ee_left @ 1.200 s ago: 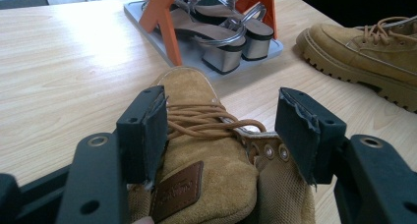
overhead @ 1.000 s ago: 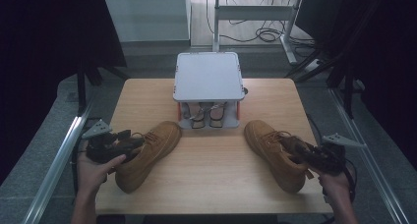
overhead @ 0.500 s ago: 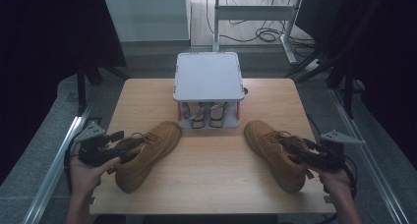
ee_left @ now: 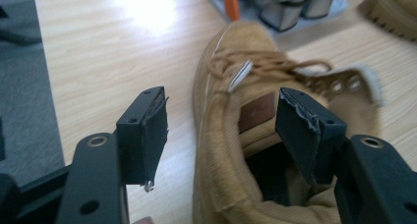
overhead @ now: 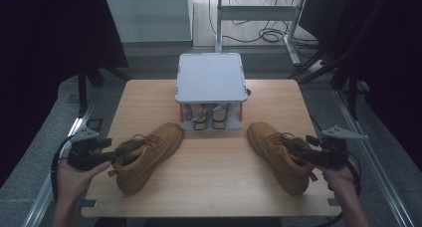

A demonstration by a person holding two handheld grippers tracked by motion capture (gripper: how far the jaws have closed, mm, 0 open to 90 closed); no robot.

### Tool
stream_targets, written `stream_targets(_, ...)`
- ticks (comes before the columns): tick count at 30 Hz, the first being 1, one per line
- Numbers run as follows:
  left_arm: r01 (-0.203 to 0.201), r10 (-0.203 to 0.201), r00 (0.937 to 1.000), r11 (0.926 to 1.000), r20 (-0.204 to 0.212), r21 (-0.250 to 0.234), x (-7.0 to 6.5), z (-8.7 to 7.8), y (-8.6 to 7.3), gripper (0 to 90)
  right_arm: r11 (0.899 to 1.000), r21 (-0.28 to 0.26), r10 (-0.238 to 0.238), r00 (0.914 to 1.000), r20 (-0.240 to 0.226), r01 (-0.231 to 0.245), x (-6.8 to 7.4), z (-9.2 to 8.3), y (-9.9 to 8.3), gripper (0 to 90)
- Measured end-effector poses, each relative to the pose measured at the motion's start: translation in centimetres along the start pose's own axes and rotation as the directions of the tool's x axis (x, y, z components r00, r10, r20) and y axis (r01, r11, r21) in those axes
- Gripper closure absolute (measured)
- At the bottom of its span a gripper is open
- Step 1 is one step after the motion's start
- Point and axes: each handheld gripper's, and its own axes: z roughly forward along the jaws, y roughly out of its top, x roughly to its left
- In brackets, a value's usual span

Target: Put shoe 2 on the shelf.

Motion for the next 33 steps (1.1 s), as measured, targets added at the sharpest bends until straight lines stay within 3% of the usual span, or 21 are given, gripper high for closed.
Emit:
stream_targets(6, -0.024, 0.025, 0.9996, 0.9966, -0.014, 0.078, -0.2, 1.6, 0.3, 38.5, 1.000, 0.001, 0.011, 0.9999, -0.002, -0.011, -0.1, 0.2, -0.3, 43.1)
stream_targets(10, -0.032, 0.035, 0.9991, 0.9907, -0.023, 0.132, 0.0, 2.6, 0.7, 45.6, 1.000, 0.021, -0.006, 1.0000, -0.003, 0.006, -0.2, 0.2, -0.5, 43.1)
stream_targets(11, -0.029, 0.032, 0.9994, 0.9864, -0.016, 0.162, 0.1, 2.9, 0.8, 47.7, 0.999, 0.032, -0.018, 0.9998, 0.004, 0.017, -0.1, 0.1, -0.5, 41.7)
stream_targets(20, -0.008, 0.008, 1.0000, 0.9838, 0.002, 0.179, 0.1, 3.3, 0.5, 66.5, 0.992, 0.118, -0.051, 0.9987, 0.003, 0.051, -0.6, 0.0, -0.6, 42.3)
stream_targets(24, 0.004, -0.001, 0.9999, 0.9822, -0.015, 0.188, 0.0, 3.3, 0.5, 63.7, 0.976, 0.204, -0.078, 0.9965, 0.028, 0.071, -0.7, 0.6, -0.3, 45.4)
stream_targets(28, -0.006, 0.007, 1.0000, 0.9783, -0.006, 0.207, -0.3, 3.3, 0.5, 63.2, 0.956, 0.283, -0.099, 0.9931, 0.062, 0.078, -1.0, 1.4, -0.1, 50.8)
stream_targets(30, -0.009, 0.011, 0.9999, 0.9783, -0.007, 0.207, -0.4, 3.4, 0.6, 63.7, 0.952, 0.296, -0.096, 0.9934, 0.062, 0.074, -1.1, 1.6, -0.1, 53.3)
stream_targets(31, -0.009, 0.011, 0.9999, 0.9779, -0.009, 0.209, -0.4, 3.4, 0.6, 64.2, 0.945, 0.320, -0.092, 0.9935, 0.068, 0.065, -1.3, 1.9, -0.1, 58.2)
stream_targets(33, -0.006, 0.007, 1.0000, 0.9776, -0.005, 0.210, -0.3, 3.4, 0.5, 65.1, 0.944, 0.324, -0.078, 0.9954, 0.055, 0.056, -1.3, 1.9, -0.1, 61.7)
